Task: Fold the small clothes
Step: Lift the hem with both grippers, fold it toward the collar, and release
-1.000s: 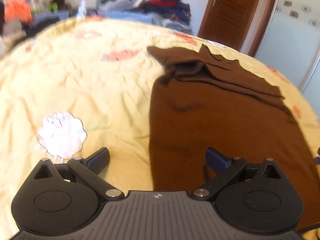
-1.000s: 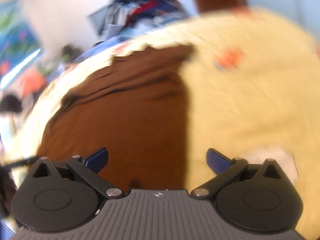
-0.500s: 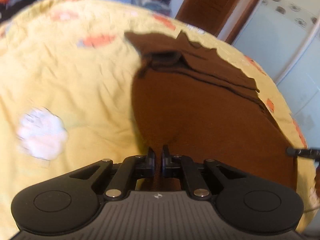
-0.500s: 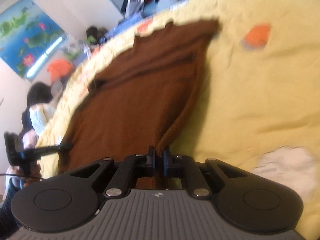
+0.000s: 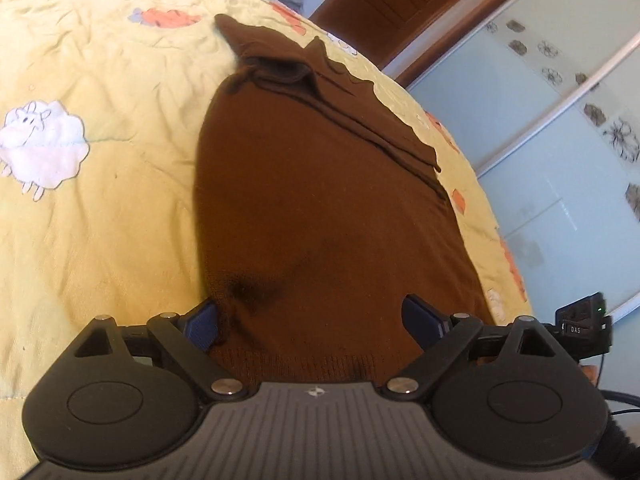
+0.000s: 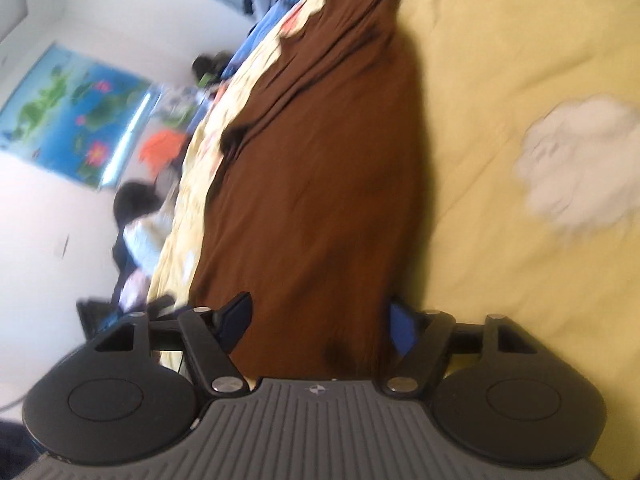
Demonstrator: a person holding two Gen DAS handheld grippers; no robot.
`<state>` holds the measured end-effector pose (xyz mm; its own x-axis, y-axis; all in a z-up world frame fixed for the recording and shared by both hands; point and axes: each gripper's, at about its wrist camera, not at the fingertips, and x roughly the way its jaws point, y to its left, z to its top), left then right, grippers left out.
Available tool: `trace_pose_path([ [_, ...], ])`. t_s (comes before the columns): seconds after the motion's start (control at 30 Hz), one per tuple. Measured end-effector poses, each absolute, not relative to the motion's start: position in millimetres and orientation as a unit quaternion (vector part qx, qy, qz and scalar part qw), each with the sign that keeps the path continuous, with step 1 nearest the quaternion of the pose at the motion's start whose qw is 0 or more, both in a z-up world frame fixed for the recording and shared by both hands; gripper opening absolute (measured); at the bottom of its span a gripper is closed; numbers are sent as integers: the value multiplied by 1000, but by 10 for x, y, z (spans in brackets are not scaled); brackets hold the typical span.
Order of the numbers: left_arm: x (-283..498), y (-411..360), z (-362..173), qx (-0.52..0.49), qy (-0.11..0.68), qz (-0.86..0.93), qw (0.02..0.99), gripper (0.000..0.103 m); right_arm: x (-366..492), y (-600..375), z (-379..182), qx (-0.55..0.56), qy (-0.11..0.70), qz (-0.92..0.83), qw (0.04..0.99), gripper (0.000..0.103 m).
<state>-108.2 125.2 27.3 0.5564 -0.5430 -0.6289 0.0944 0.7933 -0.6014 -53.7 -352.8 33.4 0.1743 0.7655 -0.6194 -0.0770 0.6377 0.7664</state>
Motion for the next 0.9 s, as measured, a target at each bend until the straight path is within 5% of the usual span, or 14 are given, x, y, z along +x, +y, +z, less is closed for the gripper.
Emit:
trace_pose_path([
  [0.03, -1070, 1256, 279, -258, 435, -188, 842, 84, -551, -3490, 331, 299, 573, 302, 701, 58],
  [0.1, -1039, 1246, 267, -258, 451, -185, 834, 50, -545, -3430, 330, 287, 581, 302, 698, 38],
  [0.13, -1025, 1256, 252, -259, 462, -179, 829, 32, -556, -3420, 326, 276, 587, 299, 700, 17],
  [0.23, -1079, 1298, 258, -238, 477, -155, 832, 8, -575, -3455, 331, 258, 587, 301, 705, 12],
  [0.5, -1474, 1446, 419, -233, 448, -155, 849, 13, -679, -3716, 382, 264, 571, 275, 726, 12],
  [0.6, -1432, 1476, 340, -259, 474, -143, 829, 54, -646, -3667, 341, 293, 582, 288, 703, 37],
  [0.67, -1425, 1490, 301, -288, 461, -168, 822, 83, -637, -3647, 361, 308, 575, 304, 694, 64],
  [0.8, -1371, 1353, 324, -276, 469, -174, 821, 83, -587, -3523, 401, 305, 576, 316, 689, 68],
  [0.83, -1375, 1299, 342, -258, 468, -170, 828, 74, -583, -3513, 400, 301, 576, 315, 691, 53],
  [0.87, -1372, 1242, 355, -233, 474, -165, 833, 27, -586, -3492, 394, 289, 582, 311, 693, 25],
  [0.9, -1370, 1191, 337, -211, 492, -156, 830, 5, -584, -3467, 377, 270, 591, 305, 696, 13],
])
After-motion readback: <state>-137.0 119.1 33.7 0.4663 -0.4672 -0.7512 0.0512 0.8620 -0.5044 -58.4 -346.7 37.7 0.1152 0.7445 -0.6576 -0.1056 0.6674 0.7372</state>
